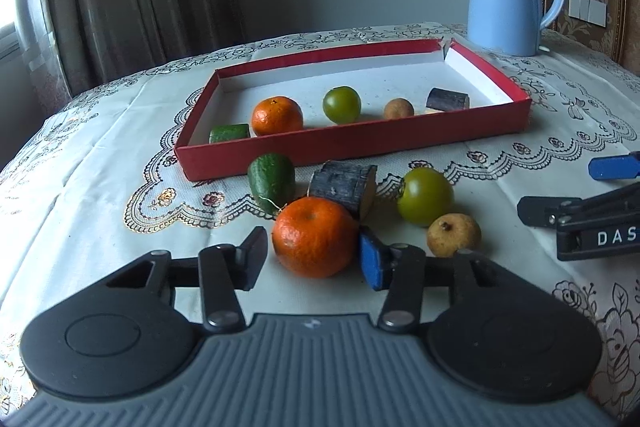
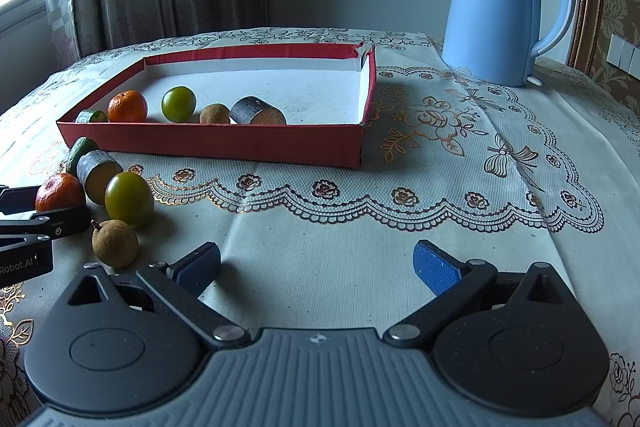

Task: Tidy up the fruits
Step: 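Move the left tool to the second mandarin orange and grasp it, then lift the mandarin, carry it into the tray, open the left tool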

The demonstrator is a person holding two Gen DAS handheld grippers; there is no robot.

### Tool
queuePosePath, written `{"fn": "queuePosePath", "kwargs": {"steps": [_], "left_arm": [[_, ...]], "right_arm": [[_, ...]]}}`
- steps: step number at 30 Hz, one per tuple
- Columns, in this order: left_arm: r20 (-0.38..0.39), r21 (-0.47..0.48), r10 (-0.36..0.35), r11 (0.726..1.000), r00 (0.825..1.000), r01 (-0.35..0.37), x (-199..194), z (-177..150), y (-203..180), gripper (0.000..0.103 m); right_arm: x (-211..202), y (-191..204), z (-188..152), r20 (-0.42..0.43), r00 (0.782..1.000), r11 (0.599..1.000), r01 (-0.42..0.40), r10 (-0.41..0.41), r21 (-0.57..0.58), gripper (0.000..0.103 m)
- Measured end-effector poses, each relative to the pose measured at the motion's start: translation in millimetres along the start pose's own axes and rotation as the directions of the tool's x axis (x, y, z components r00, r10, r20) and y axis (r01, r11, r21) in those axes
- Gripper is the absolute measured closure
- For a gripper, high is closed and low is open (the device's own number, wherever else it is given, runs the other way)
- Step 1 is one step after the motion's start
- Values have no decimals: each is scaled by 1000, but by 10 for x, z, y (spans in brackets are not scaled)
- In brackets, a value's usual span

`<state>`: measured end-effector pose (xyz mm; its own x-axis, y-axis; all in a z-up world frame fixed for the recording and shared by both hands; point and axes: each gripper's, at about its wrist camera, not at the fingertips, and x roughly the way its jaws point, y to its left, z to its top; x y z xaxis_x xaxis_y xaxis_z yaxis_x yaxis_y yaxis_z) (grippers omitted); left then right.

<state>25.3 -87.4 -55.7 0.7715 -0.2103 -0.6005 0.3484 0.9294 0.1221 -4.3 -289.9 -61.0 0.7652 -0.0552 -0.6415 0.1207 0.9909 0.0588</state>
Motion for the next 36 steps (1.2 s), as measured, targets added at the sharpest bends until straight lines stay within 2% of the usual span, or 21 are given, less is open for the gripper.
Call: {"fn": "queuePosePath", "kwargs": {"steps": [14,36], "left_arm": [[32,7,4,1000,999,-4,-24,-57,-25,61],[52,-52,-22,998,998,25,-64,-61,89,62]], "right_arm": [[2,0,-1,0,1000,1000,0,0,0,0],[1,-1,1,1,1000,1000,-1,1,1,0]]}}
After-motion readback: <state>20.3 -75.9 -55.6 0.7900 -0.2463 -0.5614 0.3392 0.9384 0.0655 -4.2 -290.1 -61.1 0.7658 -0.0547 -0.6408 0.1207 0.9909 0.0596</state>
